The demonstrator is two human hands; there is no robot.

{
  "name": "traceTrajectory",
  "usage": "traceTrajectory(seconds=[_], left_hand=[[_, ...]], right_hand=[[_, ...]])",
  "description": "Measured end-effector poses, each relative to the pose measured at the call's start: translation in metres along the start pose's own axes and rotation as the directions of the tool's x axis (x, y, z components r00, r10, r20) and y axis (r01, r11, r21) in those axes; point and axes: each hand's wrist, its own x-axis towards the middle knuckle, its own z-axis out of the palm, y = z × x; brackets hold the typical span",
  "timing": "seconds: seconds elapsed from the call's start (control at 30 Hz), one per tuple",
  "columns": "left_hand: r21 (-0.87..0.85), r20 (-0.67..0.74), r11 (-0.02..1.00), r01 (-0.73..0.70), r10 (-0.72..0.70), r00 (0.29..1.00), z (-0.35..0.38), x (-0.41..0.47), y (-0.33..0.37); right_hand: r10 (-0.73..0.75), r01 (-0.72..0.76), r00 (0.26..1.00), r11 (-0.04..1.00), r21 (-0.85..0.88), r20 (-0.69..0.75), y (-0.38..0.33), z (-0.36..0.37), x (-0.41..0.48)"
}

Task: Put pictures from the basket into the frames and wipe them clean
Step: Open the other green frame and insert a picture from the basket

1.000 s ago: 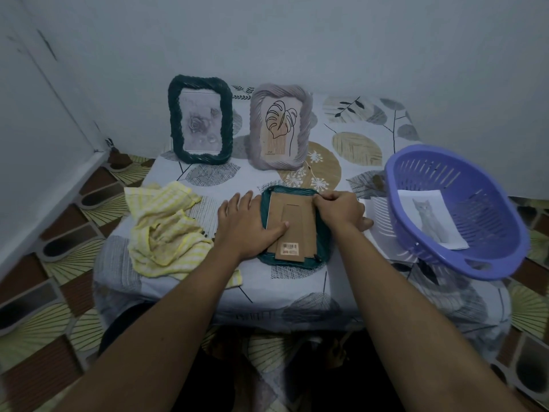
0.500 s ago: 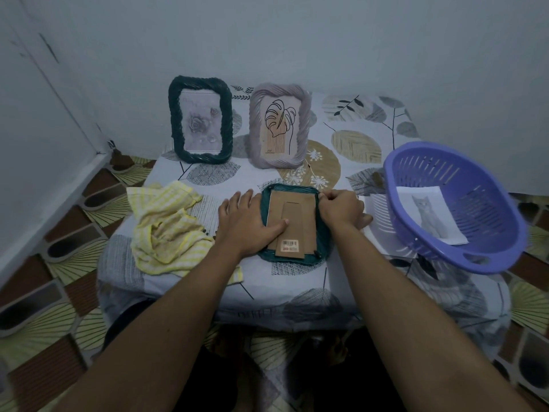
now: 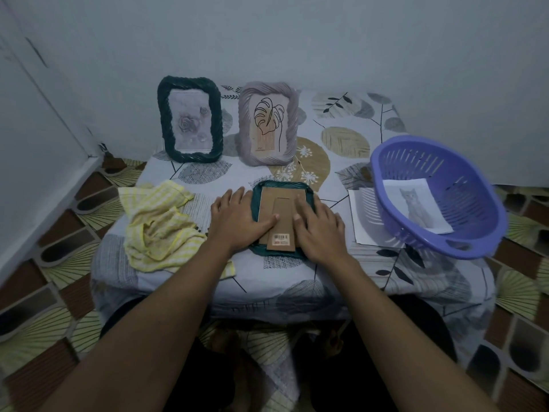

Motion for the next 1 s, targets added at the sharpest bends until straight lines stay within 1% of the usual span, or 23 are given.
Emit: traceTrajectory(seconds=[0.1,0.13,0.2,0.27,0.33,0.47,0.6,0.67,0.77,1.0], left_hand=[[-0.040,0.017,0.999,0.005,-0.004,1.000,0.000,0.001,-0.003],[-0.079,0.008,0.997,-0.017,0.018,1.000,-0.001,0.000,-0.003],[-0.233,-0.025,0.969,-0.086,0.082,0.996,-0.006,-0.001,-0.003],[-0.404,-0.039,0.904,-0.139,0.135,0.990,-0.012,-0.005,-0.004],[-0.476,-0.016,0.866,-0.151,0.162,0.987,-0.020,-0.010,-0.007],[-0.434,0.013,0.881,-0.190,0.217,0.976,-0.024,-0.024,-0.017],[-0.425,0.058,0.875,-0.234,0.284,0.957,-0.029,-0.041,-0.016],[-0.403,0.085,0.887,-0.228,0.284,0.955,-0.031,-0.047,-0.016],[-0.340,0.089,0.909,-0.240,0.285,0.954,-0.030,-0.051,-0.019],[-0.372,0.045,0.896,-0.242,0.277,0.960,-0.030,-0.057,-0.018]], right_hand=[[-0.010,0.010,1.000,0.999,-0.051,-0.001,0.002,0.003,-0.002],[-0.009,0.009,1.000,0.998,-0.054,-0.004,0.002,0.004,-0.001],[-0.011,0.011,1.000,0.998,-0.061,-0.005,0.003,0.004,-0.001],[-0.011,0.011,1.000,0.998,-0.065,-0.001,0.003,0.004,-0.001],[-0.007,0.007,1.000,0.998,-0.068,-0.001,0.003,0.005,-0.001],[-0.003,0.003,1.000,0.997,-0.073,-0.009,0.002,0.005,-0.002],[-0.006,0.004,1.000,0.998,-0.069,-0.022,0.001,0.005,-0.003],[-0.004,0.003,1.000,0.998,-0.070,-0.023,0.002,0.006,-0.003],[-0.002,0.000,1.000,0.997,-0.073,-0.026,0.002,0.007,-0.002],[-0.003,0.001,1.000,0.997,-0.074,-0.027,0.003,0.007,-0.002]])
